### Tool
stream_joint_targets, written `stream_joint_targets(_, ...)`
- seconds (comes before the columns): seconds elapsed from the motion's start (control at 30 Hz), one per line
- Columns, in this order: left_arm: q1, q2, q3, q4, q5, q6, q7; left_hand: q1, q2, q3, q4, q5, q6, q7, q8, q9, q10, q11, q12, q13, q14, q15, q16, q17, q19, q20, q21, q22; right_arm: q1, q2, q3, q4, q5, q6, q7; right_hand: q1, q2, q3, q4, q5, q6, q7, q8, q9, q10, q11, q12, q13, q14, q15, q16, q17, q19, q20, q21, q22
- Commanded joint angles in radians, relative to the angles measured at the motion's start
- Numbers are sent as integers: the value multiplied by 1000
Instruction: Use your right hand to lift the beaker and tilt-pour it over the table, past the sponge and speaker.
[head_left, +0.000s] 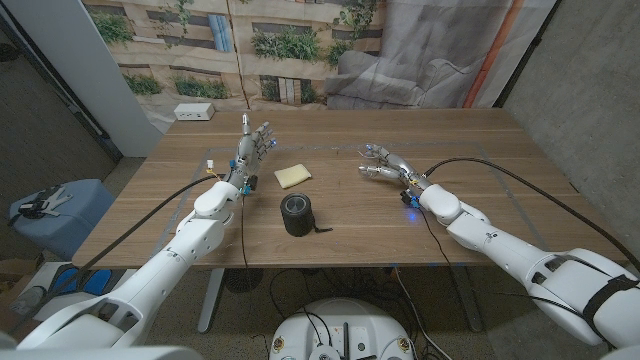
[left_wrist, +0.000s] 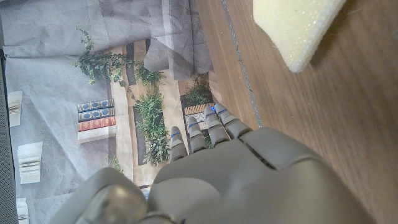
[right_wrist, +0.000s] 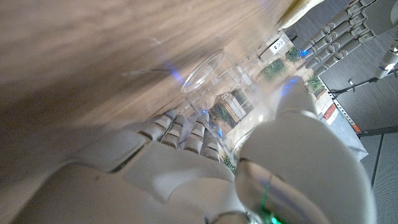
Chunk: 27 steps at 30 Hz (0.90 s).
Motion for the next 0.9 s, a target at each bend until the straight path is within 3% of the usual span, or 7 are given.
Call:
stream_joint_targets(0.03,0,0,0,1,0,0,1,3,25,-4,-1,6,4,-5,4,4,9,0,6,3,6,1,5,6,5,-11,4,3,48,15,-6,93,34,101,127,-11,-9,-8,1,12,-23,3,-14,2,-28,7,-4,-4,-26,5,-10,0,-23,12,3,-1)
stream_joint_targets(0.5,-1,-1,0,1,0,0,1,3,25,-4,-1,6,3,-6,3,4,9,0,6,3,6,1,5,6,6,-10,4,3,96,3,-5,140,52,150,207,-27,-14,-20,7,27,-85,28,-58,-2,-104,24,-5,-22,-74,33,-36,-7,-52,13,2,-1)
stream_joint_targets(0.9,-1,0,0,1,0,0,1,3,25,-5,-1,6,2,-6,3,4,9,1,6,3,5,1,4,6,6,-10,4,3,50,-53,36,32,89,137,223,-58,-19,-36,21,32,-99,48,-79,-5,-135,35,-1,-37,-91,44,-46,-10,-67,12,4,-2)
